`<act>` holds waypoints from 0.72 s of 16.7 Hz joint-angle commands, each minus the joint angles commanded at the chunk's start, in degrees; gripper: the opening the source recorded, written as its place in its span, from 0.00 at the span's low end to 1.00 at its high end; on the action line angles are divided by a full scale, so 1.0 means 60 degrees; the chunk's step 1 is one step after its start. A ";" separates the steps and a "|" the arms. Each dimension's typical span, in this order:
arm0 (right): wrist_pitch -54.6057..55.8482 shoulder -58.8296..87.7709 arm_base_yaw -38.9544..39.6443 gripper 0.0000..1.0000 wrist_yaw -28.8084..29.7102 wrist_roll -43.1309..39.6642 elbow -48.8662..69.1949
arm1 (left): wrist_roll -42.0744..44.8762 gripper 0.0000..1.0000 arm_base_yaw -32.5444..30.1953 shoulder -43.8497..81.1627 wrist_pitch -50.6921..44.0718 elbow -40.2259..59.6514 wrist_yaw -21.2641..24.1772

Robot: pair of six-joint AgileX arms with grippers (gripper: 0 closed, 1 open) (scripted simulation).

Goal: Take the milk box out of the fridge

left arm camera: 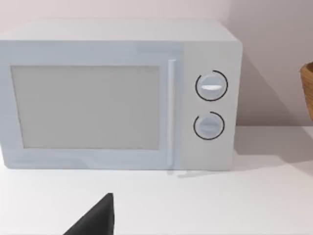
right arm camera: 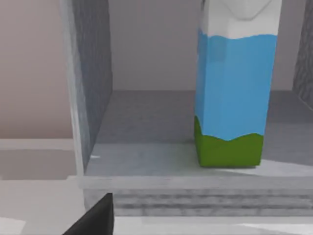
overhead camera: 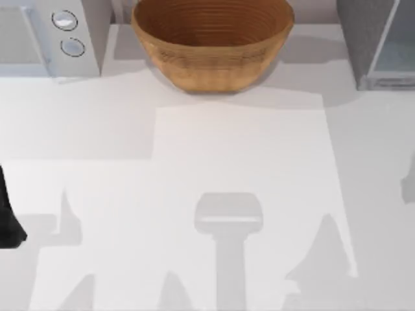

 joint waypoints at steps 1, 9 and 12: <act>0.0763 0.0928 -0.0254 1.00 -0.0250 0.0016 0.0064 | 0.0000 1.00 0.0000 0.0000 0.0000 0.0000 0.0000; 0.5487 0.6088 -0.1785 1.00 -0.1778 0.0073 0.0624 | 0.0000 1.00 0.0000 0.0000 0.0000 0.0000 0.0000; 0.6173 0.6776 -0.2000 1.00 -0.1992 0.0073 0.0738 | 0.0000 1.00 0.0000 0.0000 0.0000 0.0000 0.0000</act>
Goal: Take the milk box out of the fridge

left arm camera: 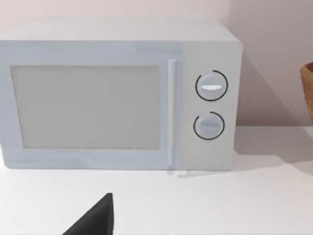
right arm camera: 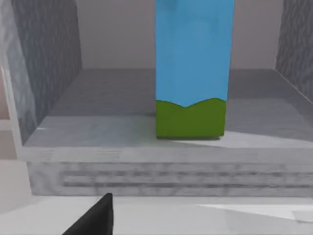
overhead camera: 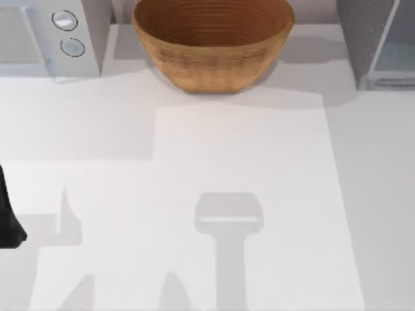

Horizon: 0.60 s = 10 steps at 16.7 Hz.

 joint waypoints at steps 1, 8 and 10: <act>0.0037 0.0040 -0.0012 1.00 -0.0013 0.0000 0.0007 | 0.0000 1.00 0.0000 0.0000 0.0000 0.0000 0.0000; -0.0148 0.0252 0.0141 1.00 0.0147 -0.0017 0.0318 | 0.0000 1.00 0.0000 0.0000 0.0000 0.0000 0.0000; -0.0500 0.0672 0.0365 1.00 0.0430 -0.0038 0.1045 | 0.0000 1.00 0.0000 0.0000 0.0000 0.0000 0.0000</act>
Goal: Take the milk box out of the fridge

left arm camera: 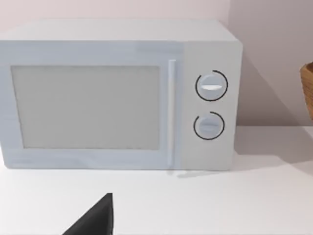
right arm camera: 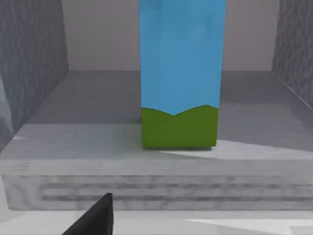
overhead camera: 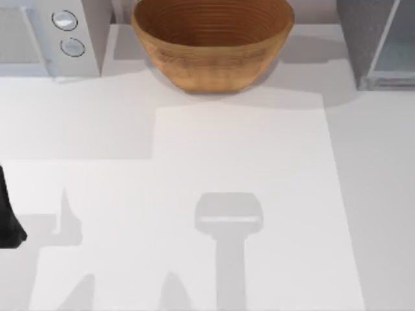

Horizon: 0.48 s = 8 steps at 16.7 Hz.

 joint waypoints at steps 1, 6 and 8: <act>-0.0255 0.0266 0.0156 1.00 0.0183 -0.0009 0.0518 | 0.0000 1.00 0.0000 0.0000 0.0000 0.0000 0.0000; -0.2030 0.1797 0.1201 1.00 0.1295 -0.0031 0.4119 | 0.0000 1.00 0.0000 0.0000 0.0000 0.0000 0.0000; -0.2771 0.2334 0.1639 1.00 0.1730 -0.0036 0.5402 | 0.0000 1.00 0.0000 0.0000 0.0000 0.0000 0.0000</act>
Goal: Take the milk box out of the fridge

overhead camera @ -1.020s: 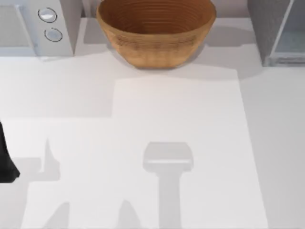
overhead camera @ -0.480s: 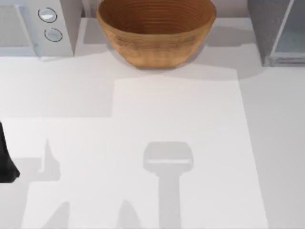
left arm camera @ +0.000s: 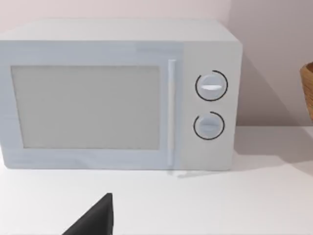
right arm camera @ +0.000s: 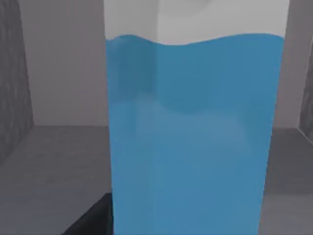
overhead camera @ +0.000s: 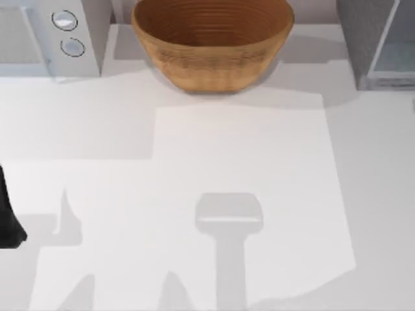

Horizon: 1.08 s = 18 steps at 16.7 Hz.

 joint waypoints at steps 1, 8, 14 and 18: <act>-0.0330 0.0210 0.0196 1.00 0.0192 -0.0004 0.0492 | 0.0000 1.00 0.0000 0.0000 0.0000 0.0000 0.0000; -0.1080 0.0605 0.0643 1.00 0.0634 -0.0018 0.1462 | 0.0000 1.00 0.0000 0.0000 0.0000 0.0000 0.0000; -0.1599 0.1217 0.0727 1.00 0.0724 -0.0023 0.2580 | 0.0000 1.00 0.0000 0.0000 0.0000 0.0000 0.0000; -0.2344 0.1939 0.0891 1.00 0.0898 -0.0031 0.4093 | 0.0000 1.00 0.0000 0.0000 0.0000 0.0000 0.0000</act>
